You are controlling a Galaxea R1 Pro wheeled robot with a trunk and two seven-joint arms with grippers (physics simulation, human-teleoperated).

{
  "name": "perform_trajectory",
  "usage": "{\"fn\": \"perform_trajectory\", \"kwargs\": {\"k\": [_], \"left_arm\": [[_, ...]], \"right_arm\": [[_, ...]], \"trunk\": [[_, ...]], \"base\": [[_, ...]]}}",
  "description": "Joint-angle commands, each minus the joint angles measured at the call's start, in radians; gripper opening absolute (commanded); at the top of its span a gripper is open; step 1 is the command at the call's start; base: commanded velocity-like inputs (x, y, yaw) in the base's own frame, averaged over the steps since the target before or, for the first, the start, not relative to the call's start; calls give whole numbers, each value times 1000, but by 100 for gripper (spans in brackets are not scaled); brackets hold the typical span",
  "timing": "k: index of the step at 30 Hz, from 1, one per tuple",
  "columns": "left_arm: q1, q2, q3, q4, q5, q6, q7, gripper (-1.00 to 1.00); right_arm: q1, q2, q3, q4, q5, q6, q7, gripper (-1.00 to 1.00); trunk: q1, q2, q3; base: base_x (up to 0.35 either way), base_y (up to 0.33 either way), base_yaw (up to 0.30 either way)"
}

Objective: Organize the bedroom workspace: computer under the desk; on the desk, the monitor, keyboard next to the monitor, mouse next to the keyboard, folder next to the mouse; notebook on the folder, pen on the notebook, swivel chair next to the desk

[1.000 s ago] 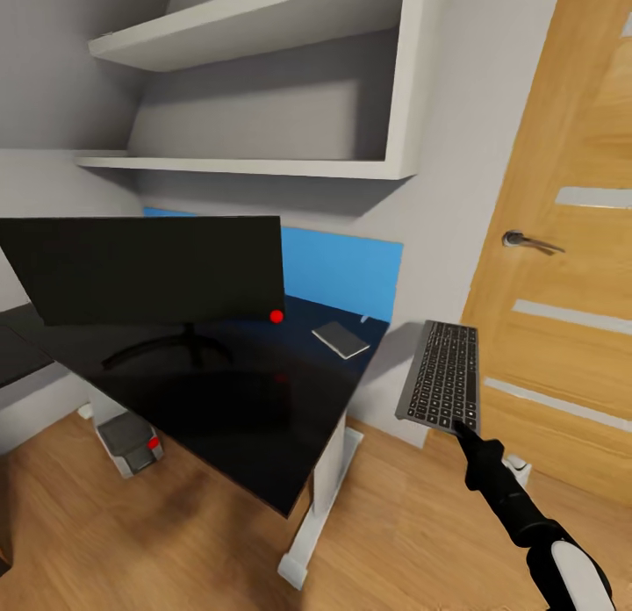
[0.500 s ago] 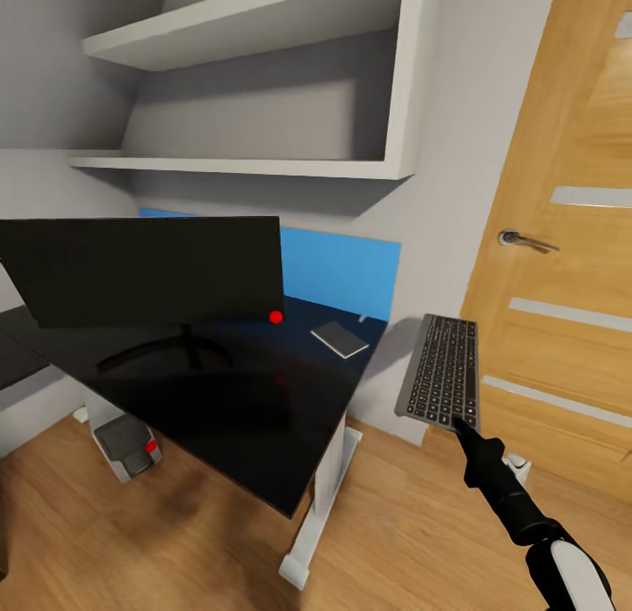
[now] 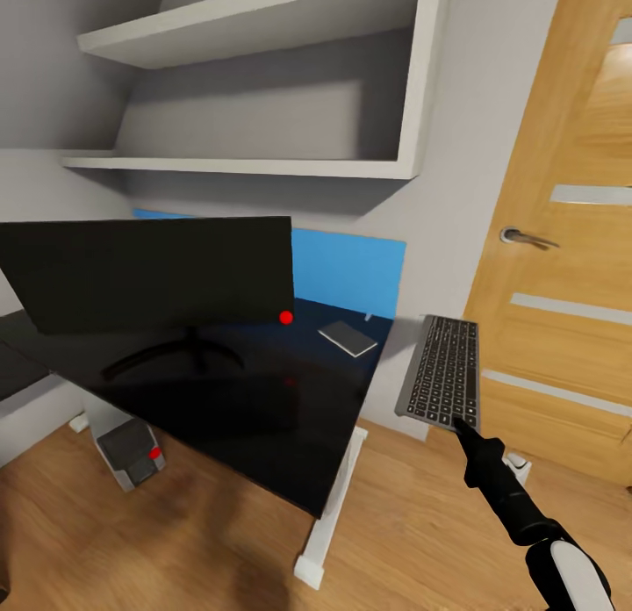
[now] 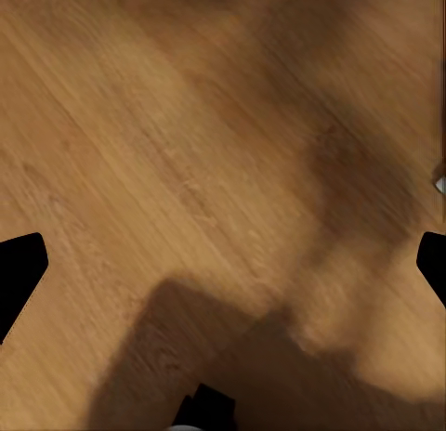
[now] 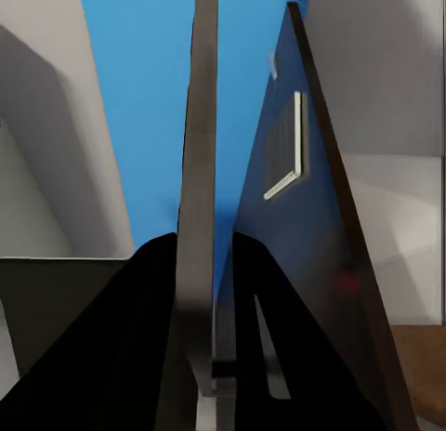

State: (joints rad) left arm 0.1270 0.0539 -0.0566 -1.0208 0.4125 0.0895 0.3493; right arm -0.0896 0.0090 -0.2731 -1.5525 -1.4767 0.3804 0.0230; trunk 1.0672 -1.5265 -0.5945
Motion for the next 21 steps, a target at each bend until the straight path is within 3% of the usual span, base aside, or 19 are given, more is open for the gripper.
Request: {"fn": "perform_trajectory", "kwargs": {"k": [1, 10, 16, 21], "left_arm": [[0, 1, -4, -2, 6, 4, 9, 100], [0, 1, -5, 7, 6, 3, 10, 100], [0, 1, -5, 8, 6, 1, 10, 100], [0, 1, -5, 9, 6, 3, 10, 100]], "right_arm": [[-1, 1, -3, 0, -7, 7, 4, -100], [-1, 1, -2, 0, -8, 15, 13, -100], [-1, 3, -2, 0, -8, 10, 9, -100], [-1, 3, -2, 0, -8, 9, 7, -100]], "trunk": [[0, 0, -1], [0, 0, -1], [0, 0, -1], [0, 0, -1]], "base": [[0, 36, -145], [0, 4, -12], [0, 290, -9], [0, 329, -177]]}}
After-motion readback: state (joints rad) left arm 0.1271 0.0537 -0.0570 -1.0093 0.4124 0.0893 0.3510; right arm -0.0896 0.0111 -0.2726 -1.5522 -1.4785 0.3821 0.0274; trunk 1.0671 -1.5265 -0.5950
